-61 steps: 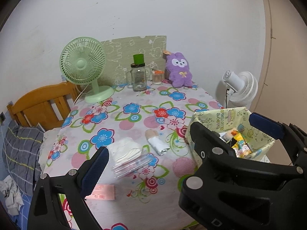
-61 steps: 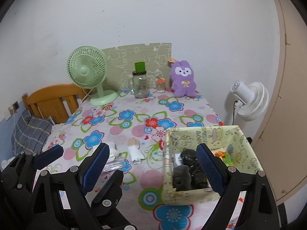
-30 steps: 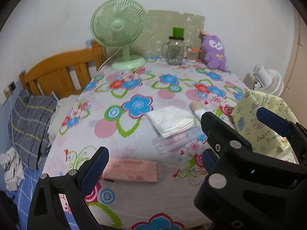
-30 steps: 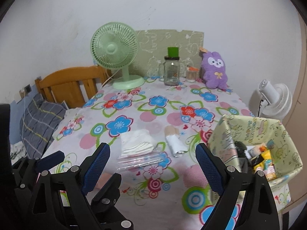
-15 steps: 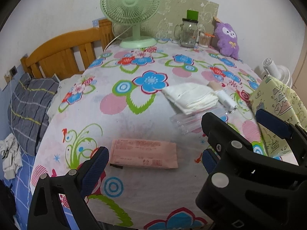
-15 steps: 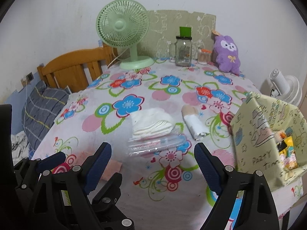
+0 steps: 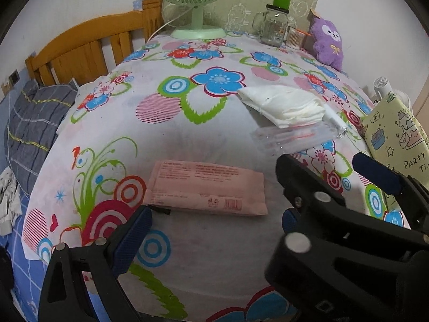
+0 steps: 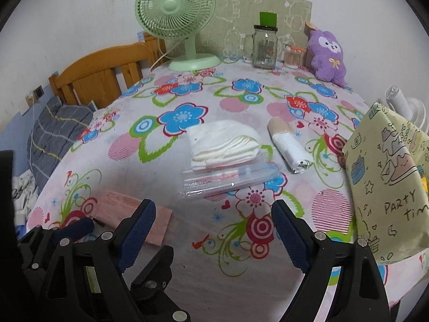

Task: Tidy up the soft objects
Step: 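Grasp the pink paper packet with the left gripper, then grasp the white folded cloth with the right gripper while left gripper holds the pink packet, then carry the pink packet and white cloth over the patterned box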

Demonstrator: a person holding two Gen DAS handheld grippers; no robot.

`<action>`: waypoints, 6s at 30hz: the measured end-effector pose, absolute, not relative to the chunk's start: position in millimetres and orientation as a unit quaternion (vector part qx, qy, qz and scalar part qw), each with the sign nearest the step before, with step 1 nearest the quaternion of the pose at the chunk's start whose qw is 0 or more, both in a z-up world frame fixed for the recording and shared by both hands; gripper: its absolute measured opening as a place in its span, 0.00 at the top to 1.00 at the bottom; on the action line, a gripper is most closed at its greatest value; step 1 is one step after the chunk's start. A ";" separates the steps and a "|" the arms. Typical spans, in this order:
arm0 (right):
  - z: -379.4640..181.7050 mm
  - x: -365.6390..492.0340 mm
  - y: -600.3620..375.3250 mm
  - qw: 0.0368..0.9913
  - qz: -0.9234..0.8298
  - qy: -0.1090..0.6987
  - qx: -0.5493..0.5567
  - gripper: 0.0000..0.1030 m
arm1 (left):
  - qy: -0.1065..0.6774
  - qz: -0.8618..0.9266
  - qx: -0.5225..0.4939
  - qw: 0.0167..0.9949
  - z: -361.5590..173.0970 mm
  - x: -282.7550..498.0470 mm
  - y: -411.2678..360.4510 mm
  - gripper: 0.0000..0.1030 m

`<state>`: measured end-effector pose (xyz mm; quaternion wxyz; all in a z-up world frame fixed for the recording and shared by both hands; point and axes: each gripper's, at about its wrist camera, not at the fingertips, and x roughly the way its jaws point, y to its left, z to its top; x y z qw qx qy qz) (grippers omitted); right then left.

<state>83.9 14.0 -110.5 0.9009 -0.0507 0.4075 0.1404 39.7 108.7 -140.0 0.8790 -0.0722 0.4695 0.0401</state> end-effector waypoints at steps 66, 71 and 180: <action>-96.0 163.2 23.7 0.898 0.159 0.408 -0.037 0.13 | 0.418 0.042 -0.035 0.907 -115.1 117.7 116.7 0.61; -105.5 178.3 30.6 0.891 0.164 0.420 -0.046 0.13 | 0.432 0.038 -0.038 0.900 -125.3 130.5 121.0 0.61; 17.9 83.3 -168.4 0.948 0.086 0.305 0.011 0.81 | 0.307 -0.075 0.027 0.948 -3.9 57.7 -79.9 0.60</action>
